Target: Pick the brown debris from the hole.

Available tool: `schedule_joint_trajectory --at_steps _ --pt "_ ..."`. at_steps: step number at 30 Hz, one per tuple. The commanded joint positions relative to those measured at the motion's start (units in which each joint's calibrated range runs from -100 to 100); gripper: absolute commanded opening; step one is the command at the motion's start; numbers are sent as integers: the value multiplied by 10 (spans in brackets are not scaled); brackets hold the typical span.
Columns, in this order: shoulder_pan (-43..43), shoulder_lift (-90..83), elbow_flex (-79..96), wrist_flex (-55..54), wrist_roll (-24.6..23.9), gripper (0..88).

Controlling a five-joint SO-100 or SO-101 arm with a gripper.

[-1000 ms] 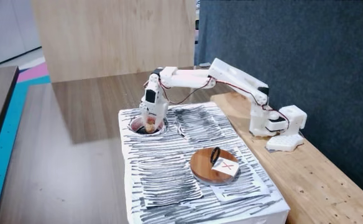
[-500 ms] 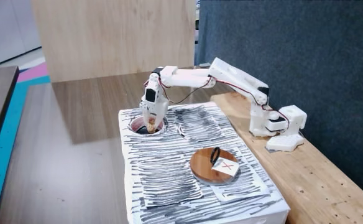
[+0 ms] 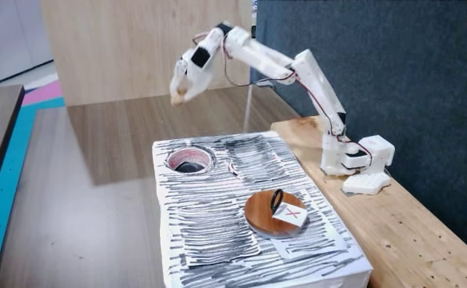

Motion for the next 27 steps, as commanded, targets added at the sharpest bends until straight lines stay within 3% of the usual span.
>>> schedule_joint_trajectory --at_steps 1,11,27 --pt "-22 -43 -3 47 1 13" --pt "-118 -44 -12 197 0 13" --pt "-206 -105 -3 202 -2 13"
